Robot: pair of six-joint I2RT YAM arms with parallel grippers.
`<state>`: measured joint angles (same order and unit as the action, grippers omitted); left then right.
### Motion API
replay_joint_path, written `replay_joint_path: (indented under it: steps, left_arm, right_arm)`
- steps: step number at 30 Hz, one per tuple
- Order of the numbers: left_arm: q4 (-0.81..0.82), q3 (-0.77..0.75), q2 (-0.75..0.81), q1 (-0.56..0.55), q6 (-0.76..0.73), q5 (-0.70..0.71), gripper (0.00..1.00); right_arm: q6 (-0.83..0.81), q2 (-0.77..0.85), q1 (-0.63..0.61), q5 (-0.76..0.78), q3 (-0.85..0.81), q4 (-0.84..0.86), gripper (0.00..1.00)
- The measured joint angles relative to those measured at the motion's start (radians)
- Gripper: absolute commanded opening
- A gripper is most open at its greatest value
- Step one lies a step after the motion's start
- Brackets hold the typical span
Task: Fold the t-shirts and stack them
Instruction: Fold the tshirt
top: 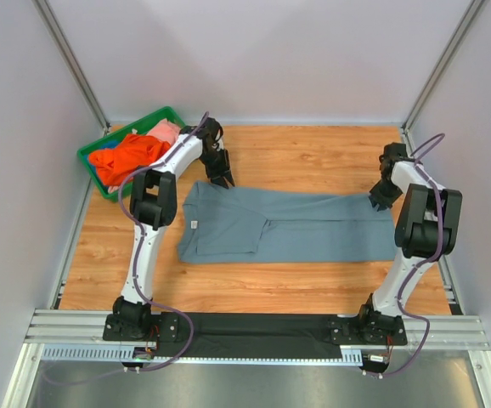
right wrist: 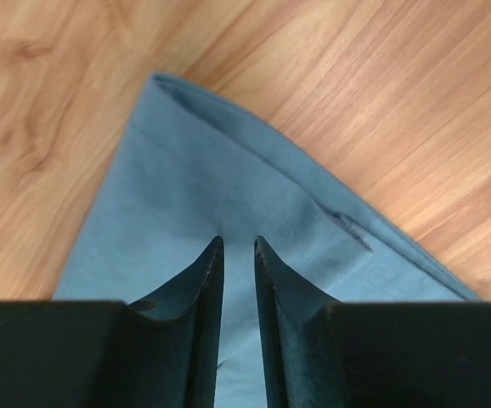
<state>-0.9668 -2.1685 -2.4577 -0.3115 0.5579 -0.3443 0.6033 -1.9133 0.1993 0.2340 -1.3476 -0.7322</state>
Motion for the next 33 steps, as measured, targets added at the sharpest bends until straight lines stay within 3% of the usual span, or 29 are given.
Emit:
replay_joint_path:
  steps: [13, 23, 27, 33]
  left_arm:
    - [-0.026, -0.043, -0.032, -0.003, 0.014, 0.038, 0.38]
    - [-0.01, -0.08, -0.042, 0.0, 0.017, 0.008, 0.4]
    - [0.014, -0.042, 0.031, 0.007, 0.018, 0.01, 0.4]
    - [0.013, 0.1, 0.276, 0.012, 0.013, 0.053, 0.39]
  right_arm:
    - [0.036, 0.101, 0.103, -0.017, 0.212, 0.174, 0.25]
    - [0.024, 0.126, 0.129, -0.046, 0.233, 0.208, 0.29]
    - [0.021, 0.159, 0.137, -0.049, 0.241, 0.197, 0.32]
    - [0.002, 0.25, 0.128, -0.066, 0.232, 0.136, 0.36]
